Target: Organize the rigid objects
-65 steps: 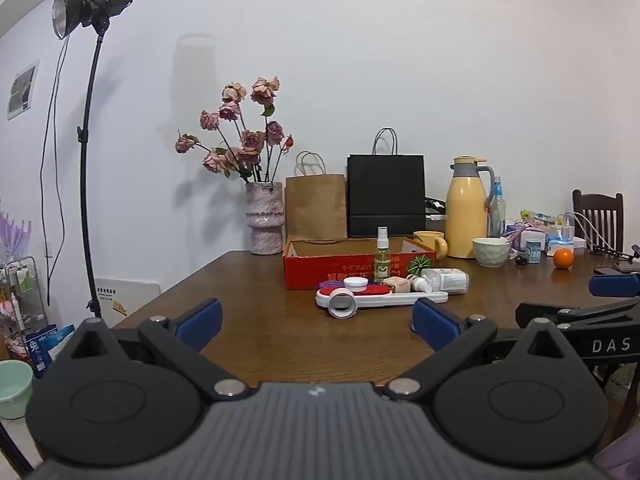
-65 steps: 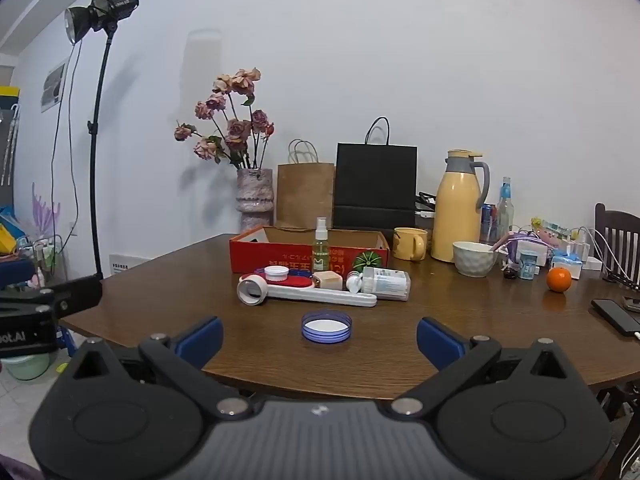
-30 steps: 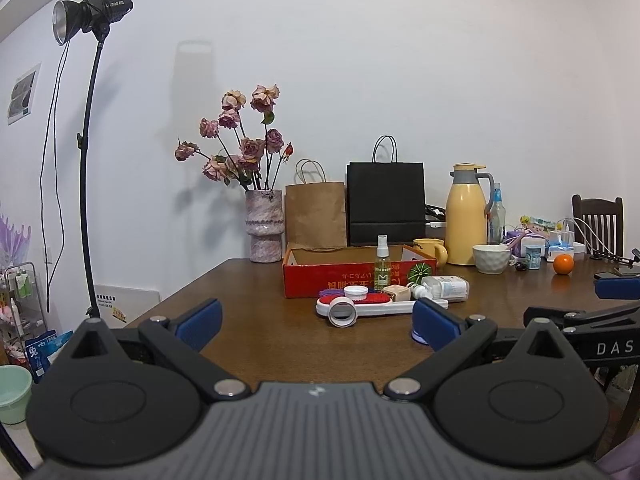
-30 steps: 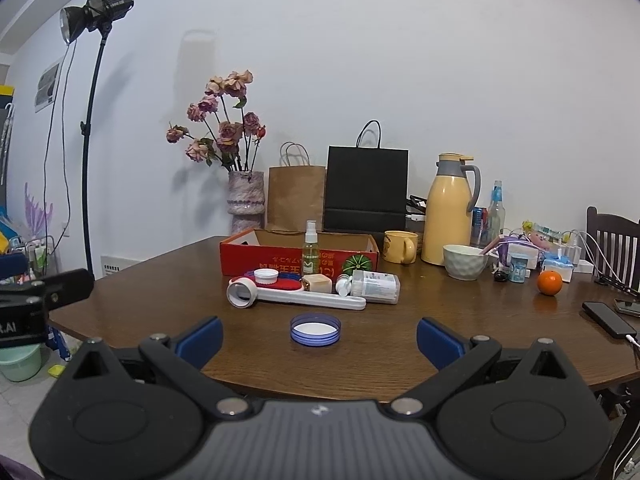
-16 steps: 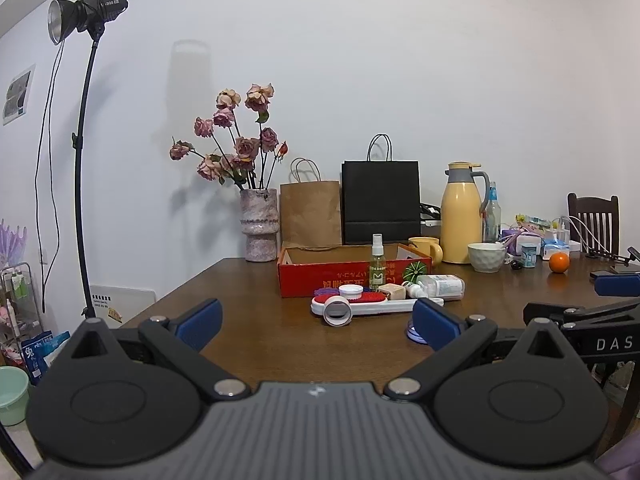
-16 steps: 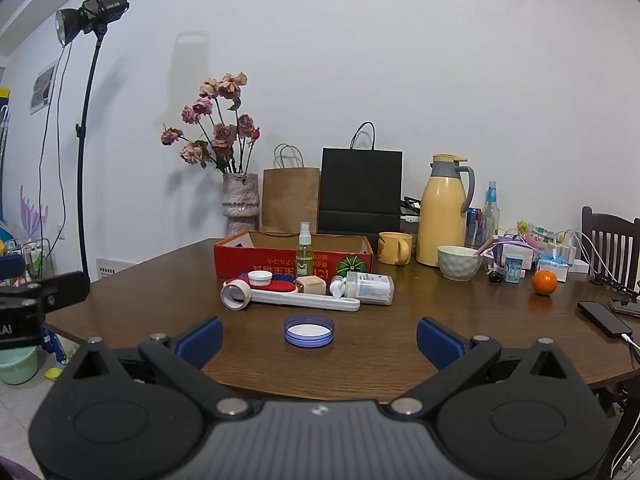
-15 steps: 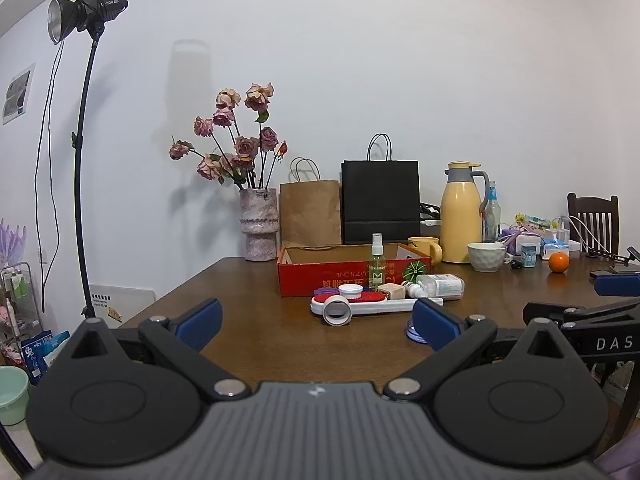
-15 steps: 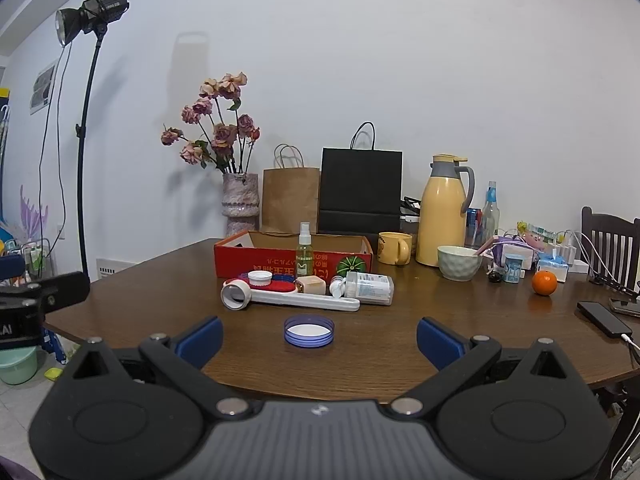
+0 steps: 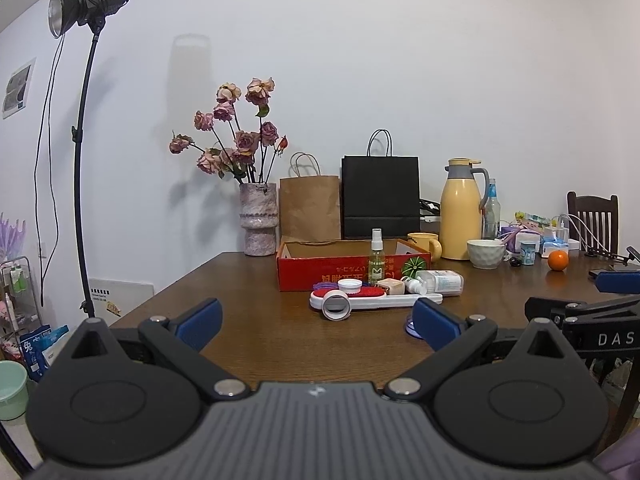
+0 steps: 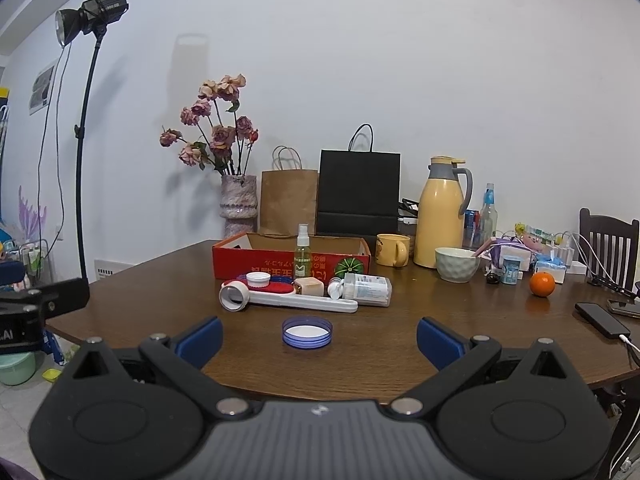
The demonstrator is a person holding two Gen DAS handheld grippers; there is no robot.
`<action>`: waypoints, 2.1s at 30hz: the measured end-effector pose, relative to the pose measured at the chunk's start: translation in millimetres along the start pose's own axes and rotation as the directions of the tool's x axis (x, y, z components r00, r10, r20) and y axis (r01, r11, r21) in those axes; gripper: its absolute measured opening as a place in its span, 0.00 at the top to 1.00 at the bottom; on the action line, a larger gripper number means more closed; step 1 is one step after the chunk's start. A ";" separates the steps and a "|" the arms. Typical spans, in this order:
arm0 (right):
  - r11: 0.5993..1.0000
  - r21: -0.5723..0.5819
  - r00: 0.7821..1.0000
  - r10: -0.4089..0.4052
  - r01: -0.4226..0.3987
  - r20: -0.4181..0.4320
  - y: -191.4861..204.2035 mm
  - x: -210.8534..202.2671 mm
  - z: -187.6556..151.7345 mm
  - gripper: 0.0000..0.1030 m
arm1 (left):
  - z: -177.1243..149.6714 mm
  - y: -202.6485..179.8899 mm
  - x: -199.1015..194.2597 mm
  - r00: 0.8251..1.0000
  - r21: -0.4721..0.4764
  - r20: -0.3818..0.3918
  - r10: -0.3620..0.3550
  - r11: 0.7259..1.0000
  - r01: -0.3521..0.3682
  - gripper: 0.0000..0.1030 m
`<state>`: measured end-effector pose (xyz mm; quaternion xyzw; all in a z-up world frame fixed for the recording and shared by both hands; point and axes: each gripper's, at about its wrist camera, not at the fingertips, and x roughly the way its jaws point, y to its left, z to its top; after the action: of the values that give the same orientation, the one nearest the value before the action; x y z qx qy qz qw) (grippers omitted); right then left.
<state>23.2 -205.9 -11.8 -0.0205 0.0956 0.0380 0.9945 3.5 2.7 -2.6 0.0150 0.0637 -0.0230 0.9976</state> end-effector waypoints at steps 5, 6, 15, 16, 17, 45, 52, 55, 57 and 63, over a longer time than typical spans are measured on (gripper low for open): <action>1.000 -0.002 1.000 0.003 -0.003 -0.002 1.3 0.1 -0.1 0.00 | -0.4 -1.0 -0.1 1.000 0.001 -0.001 -0.001 1.000 0.001 0.00; 1.000 -0.002 1.000 0.003 -0.003 -0.002 1.3 0.2 0.1 0.00 | -0.3 -1.0 0.0 1.000 0.000 -0.002 -0.002 1.000 0.002 0.00; 1.000 -0.001 1.000 0.009 -0.009 -0.009 3.2 0.5 -0.6 0.00 | -0.3 -0.7 0.3 1.000 0.000 -0.005 -0.002 1.000 0.002 0.00; 1.000 -0.001 1.000 0.011 -0.011 -0.010 3.6 0.7 -0.7 0.00 | -0.7 -0.8 0.0 1.000 0.000 -0.006 -0.002 1.000 0.002 0.00; 1.000 0.000 1.000 0.013 -0.013 -0.012 3.2 1.8 -0.9 0.00 | -0.1 -0.9 0.3 1.000 0.000 -0.005 -0.002 1.000 0.002 0.00; 0.973 0.081 0.973 0.220 -0.214 -0.070 -30.6 116.1 -11.4 0.00 | 2.6 -3.0 120.1 0.999 0.008 -0.011 -0.042 0.999 0.043 0.00; 0.976 0.072 0.966 0.215 -0.206 -0.146 -33.1 164.7 -5.3 0.00 | -2.8 -9.5 161.4 0.996 -0.009 -0.066 -0.054 0.999 0.054 0.00; 0.970 0.110 0.953 0.234 -0.216 -0.192 -35.8 184.6 -0.9 0.06 | -3.4 -10.9 178.7 0.996 -0.031 -0.069 -0.061 0.998 0.059 0.00; 0.965 0.108 0.944 0.256 -0.238 -0.207 -35.7 194.1 0.2 0.13 | -4.0 -11.2 190.4 0.995 -0.053 -0.078 -0.059 0.997 0.055 0.00; 0.967 0.091 0.941 0.254 -0.240 -0.221 -33.2 213.0 -0.8 0.15 | -6.2 -13.5 221.1 0.985 -0.090 -0.148 -0.092 0.993 0.079 0.00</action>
<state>234.1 -223.8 -52.3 0.0183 0.2136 0.1568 0.9641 221.2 -20.3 -37.4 -0.0280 0.1409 -0.0617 0.9877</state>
